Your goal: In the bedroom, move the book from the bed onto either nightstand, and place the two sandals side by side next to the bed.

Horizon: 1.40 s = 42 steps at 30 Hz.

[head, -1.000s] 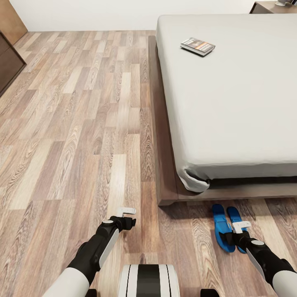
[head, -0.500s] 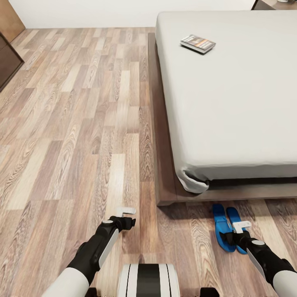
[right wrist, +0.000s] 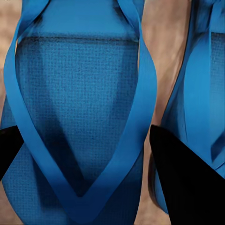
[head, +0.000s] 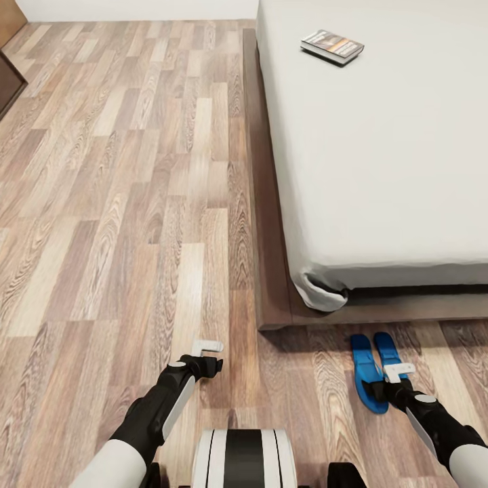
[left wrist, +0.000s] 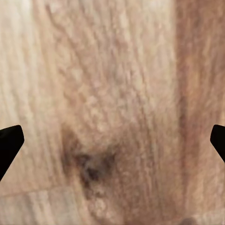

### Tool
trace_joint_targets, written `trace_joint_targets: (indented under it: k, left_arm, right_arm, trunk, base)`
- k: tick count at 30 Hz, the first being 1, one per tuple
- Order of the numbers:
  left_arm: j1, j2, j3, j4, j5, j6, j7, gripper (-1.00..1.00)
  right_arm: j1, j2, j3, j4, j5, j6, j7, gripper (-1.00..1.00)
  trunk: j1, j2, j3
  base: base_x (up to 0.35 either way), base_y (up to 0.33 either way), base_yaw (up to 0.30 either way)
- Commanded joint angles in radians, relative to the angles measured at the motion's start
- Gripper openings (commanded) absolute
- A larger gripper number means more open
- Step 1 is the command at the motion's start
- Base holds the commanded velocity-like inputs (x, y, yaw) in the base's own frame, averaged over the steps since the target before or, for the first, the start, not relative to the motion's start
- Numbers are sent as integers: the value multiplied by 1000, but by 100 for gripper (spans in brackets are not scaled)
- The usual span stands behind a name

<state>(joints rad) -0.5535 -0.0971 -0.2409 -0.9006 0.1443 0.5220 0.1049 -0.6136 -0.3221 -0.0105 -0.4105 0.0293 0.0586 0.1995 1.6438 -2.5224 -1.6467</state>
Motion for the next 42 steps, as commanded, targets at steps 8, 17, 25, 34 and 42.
trace_joint_targets:
  k: [8,17,25,34,42]
  left_arm:
    - [0,0,-3,-1,11,4,9,100]
    - [0,0,-3,-1,11,4,9,100]
    - [0,-2,-4,0,11,4,9,100]
    - [0,-1,-6,-1,11,4,9,100]
    - [0,-2,-6,-1,11,4,9,100]
  right_arm:
    - [0,-1,-2,-3,3,-11,1,-100]
    - [0,0,-3,-2,1,-30,-2,-100]
    - [0,-1,-3,-2,1,-30,-2,-100]
    - [0,-2,-3,-2,1,-29,-2,-100]
    - [0,-2,-3,-2,1,-30,-2,100]
  trunk:
    - [0,0,-1]
    - [0,0,-1]
    - [0,0,-1]
    - [0,0,-1]
    - [0,0,-1]
  base:
    - [0,0,0]
    - [0,0,0]
    - [14,0,0]
    - [42,0,0]
    - [1,0,0]
